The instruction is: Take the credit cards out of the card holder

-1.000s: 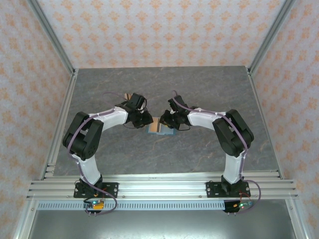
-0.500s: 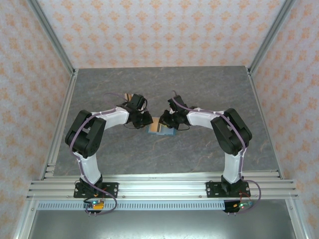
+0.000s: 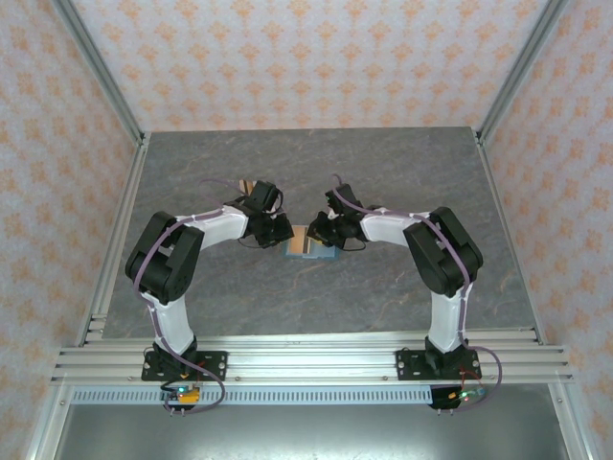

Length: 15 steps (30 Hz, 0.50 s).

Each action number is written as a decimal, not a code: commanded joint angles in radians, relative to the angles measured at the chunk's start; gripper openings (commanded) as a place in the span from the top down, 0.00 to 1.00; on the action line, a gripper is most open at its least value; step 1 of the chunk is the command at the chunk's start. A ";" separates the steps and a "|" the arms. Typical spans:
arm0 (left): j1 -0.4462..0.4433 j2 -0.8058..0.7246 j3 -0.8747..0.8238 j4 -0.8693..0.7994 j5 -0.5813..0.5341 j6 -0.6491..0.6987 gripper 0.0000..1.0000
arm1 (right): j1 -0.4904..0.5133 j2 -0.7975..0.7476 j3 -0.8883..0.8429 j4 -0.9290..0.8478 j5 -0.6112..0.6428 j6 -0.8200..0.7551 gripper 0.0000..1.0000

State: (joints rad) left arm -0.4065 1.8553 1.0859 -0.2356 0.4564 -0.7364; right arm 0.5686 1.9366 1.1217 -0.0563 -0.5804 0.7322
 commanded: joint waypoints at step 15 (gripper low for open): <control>-0.014 0.018 -0.017 -0.045 -0.015 -0.017 0.87 | -0.026 0.021 -0.071 0.166 -0.088 0.005 0.83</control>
State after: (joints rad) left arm -0.4065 1.8568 1.0855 -0.2363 0.4564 -0.7433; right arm 0.5468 1.9404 1.0679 0.0628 -0.6510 0.7334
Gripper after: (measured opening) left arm 0.132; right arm 0.167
